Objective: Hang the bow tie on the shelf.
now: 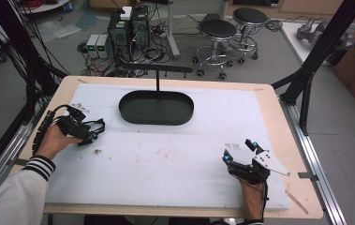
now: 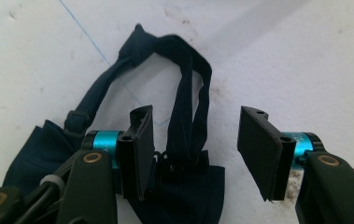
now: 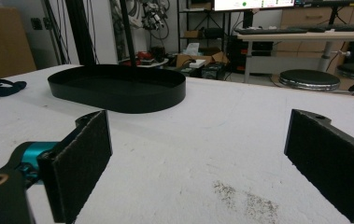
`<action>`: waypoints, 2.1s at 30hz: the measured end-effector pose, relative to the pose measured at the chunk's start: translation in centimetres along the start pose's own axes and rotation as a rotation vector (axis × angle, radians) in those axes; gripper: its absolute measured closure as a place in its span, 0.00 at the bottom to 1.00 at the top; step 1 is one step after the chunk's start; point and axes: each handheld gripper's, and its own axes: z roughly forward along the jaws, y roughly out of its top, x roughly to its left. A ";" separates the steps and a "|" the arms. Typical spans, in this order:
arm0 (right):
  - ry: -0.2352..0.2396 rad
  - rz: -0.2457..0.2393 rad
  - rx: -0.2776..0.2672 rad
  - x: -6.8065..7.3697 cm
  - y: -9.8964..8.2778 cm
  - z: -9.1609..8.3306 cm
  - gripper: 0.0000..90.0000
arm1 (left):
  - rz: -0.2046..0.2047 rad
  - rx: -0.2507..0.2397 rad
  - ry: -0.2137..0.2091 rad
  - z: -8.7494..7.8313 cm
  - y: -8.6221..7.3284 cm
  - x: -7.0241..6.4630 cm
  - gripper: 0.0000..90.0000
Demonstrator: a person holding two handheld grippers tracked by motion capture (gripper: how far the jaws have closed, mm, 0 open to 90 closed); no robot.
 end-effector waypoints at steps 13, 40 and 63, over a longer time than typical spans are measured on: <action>-0.002 -0.004 -0.004 0.0 0.0 0.0 0.07 | -0.007 0.027 0.031 0.4 0.2 0.1 0.64; -0.004 -0.007 -0.006 -0.1 0.0 0.0 0.07 | 0.031 -0.022 0.084 -0.2 0.4 -0.9 0.98; -0.003 -0.006 -0.005 0.0 0.0 0.0 0.07 | -0.055 -0.464 0.040 -3.5 1.1 -2.2 0.98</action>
